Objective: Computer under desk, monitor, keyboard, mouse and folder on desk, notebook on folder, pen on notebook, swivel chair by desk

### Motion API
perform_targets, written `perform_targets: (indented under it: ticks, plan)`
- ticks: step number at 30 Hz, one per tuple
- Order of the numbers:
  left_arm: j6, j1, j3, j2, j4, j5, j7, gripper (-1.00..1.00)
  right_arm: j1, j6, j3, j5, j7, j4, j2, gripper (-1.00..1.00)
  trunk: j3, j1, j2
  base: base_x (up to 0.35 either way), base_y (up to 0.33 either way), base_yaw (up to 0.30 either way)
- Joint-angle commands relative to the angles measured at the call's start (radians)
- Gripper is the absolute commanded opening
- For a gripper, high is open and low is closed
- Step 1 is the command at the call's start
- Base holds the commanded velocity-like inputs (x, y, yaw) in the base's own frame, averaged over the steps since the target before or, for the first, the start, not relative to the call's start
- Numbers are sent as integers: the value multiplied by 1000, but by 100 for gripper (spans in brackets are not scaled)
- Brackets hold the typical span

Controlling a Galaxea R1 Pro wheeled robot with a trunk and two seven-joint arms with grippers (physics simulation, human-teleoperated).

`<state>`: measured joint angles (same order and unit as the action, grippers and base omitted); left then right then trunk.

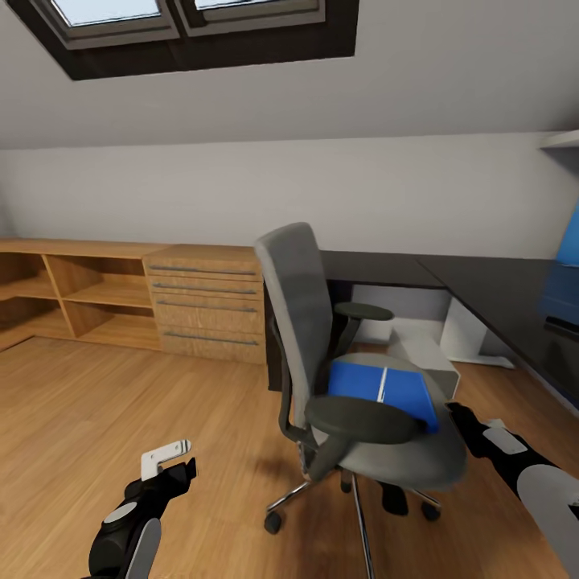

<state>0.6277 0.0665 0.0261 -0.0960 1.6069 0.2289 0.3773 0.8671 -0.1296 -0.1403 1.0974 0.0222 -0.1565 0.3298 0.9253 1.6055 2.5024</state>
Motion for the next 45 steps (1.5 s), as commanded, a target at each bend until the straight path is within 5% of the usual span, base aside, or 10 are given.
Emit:
perform_targets:
  ticks: [1,15,45]
  plan:
    - [4,1,0,-1,1,10,8,100,0,-5,-8,6,2,-2,-5,100,1,0,0,0,0,274]
    - [4,1,0,-1,0,10,8,100,0,-5,-8,6,2,-2,-6,100,1,0,0,0,0,262]
    - [4,1,-2,-1,-7,12,6,100,0,-2,-44,2,4,0,17,100,2,0,0,46,0,7]
